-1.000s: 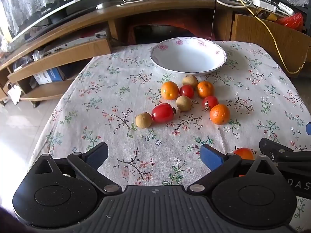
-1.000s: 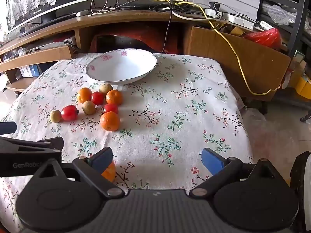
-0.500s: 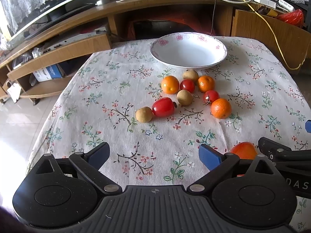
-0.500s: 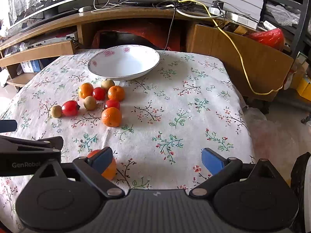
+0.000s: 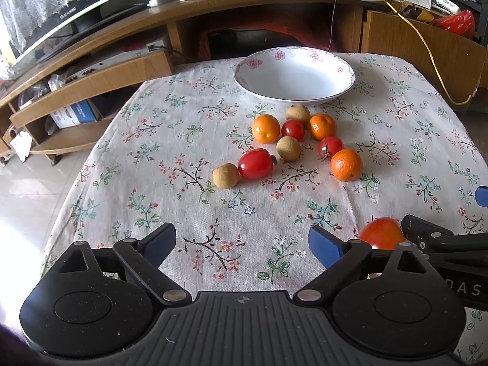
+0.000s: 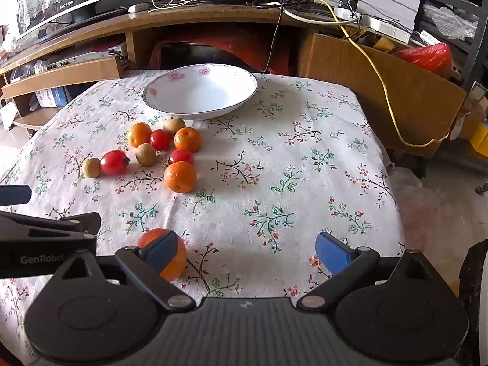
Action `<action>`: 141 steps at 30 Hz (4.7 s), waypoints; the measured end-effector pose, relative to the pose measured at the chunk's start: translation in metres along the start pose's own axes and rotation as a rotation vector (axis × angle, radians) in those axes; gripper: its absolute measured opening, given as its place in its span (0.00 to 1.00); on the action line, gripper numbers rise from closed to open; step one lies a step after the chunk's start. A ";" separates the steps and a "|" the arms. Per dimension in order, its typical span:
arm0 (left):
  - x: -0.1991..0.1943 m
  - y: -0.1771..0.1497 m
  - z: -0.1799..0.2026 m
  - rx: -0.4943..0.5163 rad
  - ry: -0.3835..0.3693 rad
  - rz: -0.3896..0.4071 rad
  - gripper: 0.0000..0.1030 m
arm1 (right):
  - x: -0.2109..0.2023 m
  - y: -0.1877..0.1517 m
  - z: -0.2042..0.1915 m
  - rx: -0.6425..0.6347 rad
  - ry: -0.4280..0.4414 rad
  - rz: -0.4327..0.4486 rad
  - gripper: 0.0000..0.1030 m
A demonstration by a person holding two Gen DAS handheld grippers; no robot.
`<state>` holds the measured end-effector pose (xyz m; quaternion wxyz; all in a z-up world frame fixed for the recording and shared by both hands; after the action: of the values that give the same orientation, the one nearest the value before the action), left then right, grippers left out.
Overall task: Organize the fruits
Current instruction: 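Close the right gripper around the large red-orange fruit, then reach the left gripper to the small tan fruit and grasp it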
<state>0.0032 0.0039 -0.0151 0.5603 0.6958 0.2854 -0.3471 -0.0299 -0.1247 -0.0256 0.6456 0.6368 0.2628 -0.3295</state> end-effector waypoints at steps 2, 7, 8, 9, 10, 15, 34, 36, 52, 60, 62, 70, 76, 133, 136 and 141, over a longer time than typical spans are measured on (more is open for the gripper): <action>0.000 0.000 0.000 0.000 0.000 0.000 0.94 | 0.000 0.000 0.000 0.002 0.002 -0.002 0.95; 0.000 0.000 0.000 0.001 -0.001 0.000 0.94 | 0.001 -0.001 0.000 0.007 0.005 -0.008 0.95; 0.000 0.000 0.000 0.001 0.000 0.000 0.93 | 0.001 -0.001 -0.001 0.007 0.006 -0.008 0.95; 0.000 -0.001 0.000 0.001 0.000 0.001 0.93 | 0.001 -0.001 0.000 0.007 0.006 -0.009 0.95; 0.000 -0.001 0.000 0.001 -0.001 0.001 0.93 | 0.001 -0.001 0.000 0.007 0.006 -0.009 0.95; 0.000 -0.001 0.000 0.001 -0.001 0.001 0.93 | 0.001 -0.001 -0.001 0.008 0.007 -0.009 0.94; -0.003 -0.003 -0.003 0.010 -0.021 0.013 0.93 | 0.002 -0.002 -0.001 0.004 0.041 -0.014 0.93; -0.002 -0.004 -0.003 0.012 -0.027 0.012 0.93 | 0.002 -0.003 -0.001 -0.001 0.045 -0.011 0.93; -0.003 0.000 -0.028 -0.063 -0.052 0.016 0.93 | -0.007 -0.001 -0.010 -0.058 0.110 0.021 0.92; -0.003 0.001 -0.033 -0.081 -0.051 0.023 0.93 | -0.002 0.000 -0.027 -0.104 0.209 -0.006 0.91; -0.003 0.001 -0.033 -0.078 -0.053 0.023 0.93 | 0.002 0.002 -0.031 -0.120 0.216 -0.016 0.82; 0.004 0.005 -0.036 -0.089 -0.103 0.039 0.92 | 0.026 0.004 -0.031 -0.090 0.283 -0.110 0.47; 0.017 0.018 -0.034 -0.031 -0.141 0.035 0.91 | 0.033 0.013 -0.031 -0.132 0.321 -0.161 0.42; 0.063 0.036 -0.009 0.193 -0.249 -0.078 0.46 | 0.042 0.022 -0.018 -0.126 0.429 -0.190 0.41; 0.064 0.036 -0.007 0.179 -0.244 -0.073 0.46 | 0.040 0.021 -0.018 -0.127 0.428 -0.192 0.41; 0.059 0.031 -0.003 0.160 -0.225 -0.061 0.41 | 0.039 0.021 -0.016 -0.120 0.423 -0.194 0.41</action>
<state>0.0638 0.0004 -0.0443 0.5209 0.6858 0.2130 -0.4614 0.0126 -0.1131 -0.0425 0.5784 0.6238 0.4712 -0.2329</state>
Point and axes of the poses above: each gripper's, at about its wrist camera, not at the fingertips, and x roughly the way its jaws point, z to its right, y to its top, the point moved 1 cm from there along x, roughly the way its jaws point, and after that the axes turned 2 degrees about -x, right-handed, at the moved point
